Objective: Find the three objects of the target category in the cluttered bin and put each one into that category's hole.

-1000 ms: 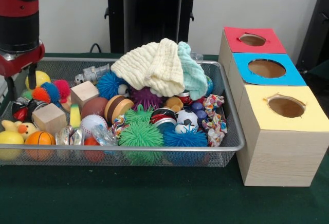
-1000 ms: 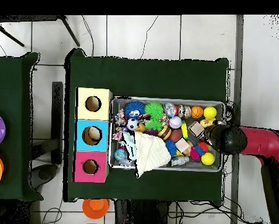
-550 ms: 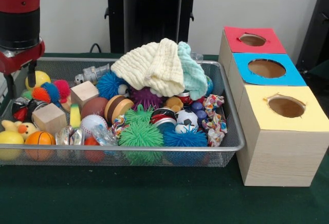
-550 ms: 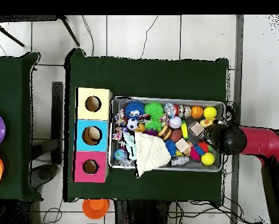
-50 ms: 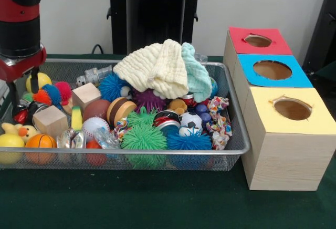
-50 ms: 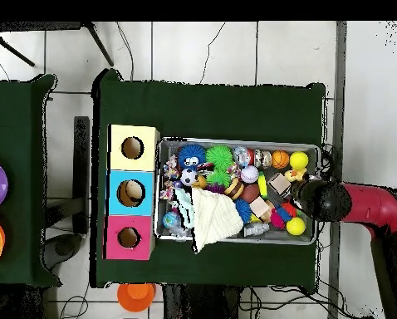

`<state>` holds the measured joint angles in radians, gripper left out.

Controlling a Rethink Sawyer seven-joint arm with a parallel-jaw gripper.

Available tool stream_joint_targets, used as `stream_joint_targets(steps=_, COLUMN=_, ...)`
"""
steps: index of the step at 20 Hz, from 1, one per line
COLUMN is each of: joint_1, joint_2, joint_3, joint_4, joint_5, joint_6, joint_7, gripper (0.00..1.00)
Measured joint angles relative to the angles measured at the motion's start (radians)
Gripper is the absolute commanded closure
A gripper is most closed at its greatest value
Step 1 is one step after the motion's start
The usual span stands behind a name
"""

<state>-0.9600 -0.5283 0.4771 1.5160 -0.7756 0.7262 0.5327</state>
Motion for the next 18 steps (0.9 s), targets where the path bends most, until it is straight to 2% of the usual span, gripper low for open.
stream_joint_targets(steps=6, joint_1=-0.018, joint_2=0.035, joint_3=0.0, joint_4=0.0, joint_5=-0.003, joint_6=-0.068, joint_7=0.0, gripper=0.0)
stream_joint_targets(steps=18, joint_1=-0.01, joint_2=0.028, joint_3=0.0, joint_4=0.002, joint_5=-0.029, joint_6=-0.133, joint_7=0.0, gripper=0.0)
